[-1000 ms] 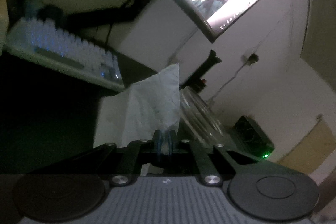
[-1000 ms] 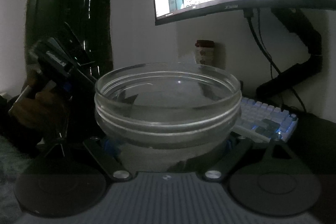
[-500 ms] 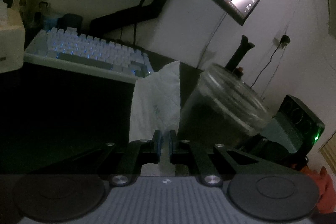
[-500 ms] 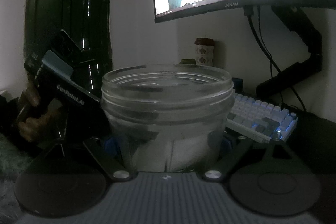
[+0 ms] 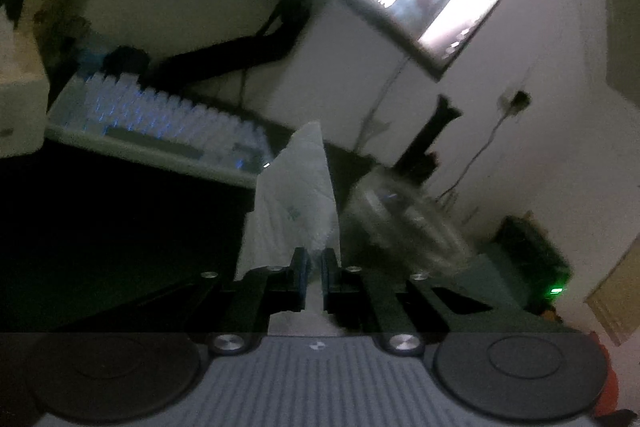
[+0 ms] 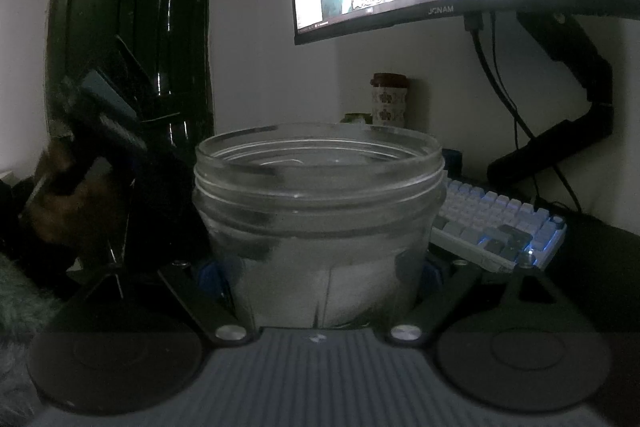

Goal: Clean container
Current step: 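Wipe inside the jar again with the tissue in the left tool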

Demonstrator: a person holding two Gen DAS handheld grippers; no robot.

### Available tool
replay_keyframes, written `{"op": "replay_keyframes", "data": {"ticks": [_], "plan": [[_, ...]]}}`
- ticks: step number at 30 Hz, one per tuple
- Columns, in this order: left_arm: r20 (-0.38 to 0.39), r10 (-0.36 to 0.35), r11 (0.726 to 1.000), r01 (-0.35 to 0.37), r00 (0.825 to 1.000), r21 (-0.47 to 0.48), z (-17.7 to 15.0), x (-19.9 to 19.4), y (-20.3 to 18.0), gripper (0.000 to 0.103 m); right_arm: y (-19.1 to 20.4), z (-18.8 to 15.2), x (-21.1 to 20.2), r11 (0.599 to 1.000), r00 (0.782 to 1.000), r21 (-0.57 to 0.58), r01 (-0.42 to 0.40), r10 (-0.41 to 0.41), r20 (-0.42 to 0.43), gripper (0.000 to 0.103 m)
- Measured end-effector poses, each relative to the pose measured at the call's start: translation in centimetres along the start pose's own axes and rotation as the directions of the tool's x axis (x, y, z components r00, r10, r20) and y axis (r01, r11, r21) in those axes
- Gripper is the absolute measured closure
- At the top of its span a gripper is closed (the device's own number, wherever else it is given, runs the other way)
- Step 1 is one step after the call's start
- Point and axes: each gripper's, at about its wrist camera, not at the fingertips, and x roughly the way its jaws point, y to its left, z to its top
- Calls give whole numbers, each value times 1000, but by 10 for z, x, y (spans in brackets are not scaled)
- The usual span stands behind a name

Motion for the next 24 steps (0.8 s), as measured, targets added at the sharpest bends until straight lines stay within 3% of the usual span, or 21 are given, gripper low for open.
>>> {"op": "replay_keyframes", "data": {"ticks": [9,24], "plan": [[17,-90,995,89,996,40,-1,-16,-23,98,1,0,1,1000,1000,-3,2,-2,-4,12],[-43,-6,999,7,999,31,-10,15,-4,98,0,0,1,1000,1000,1,5,-5,-8,11]]}}
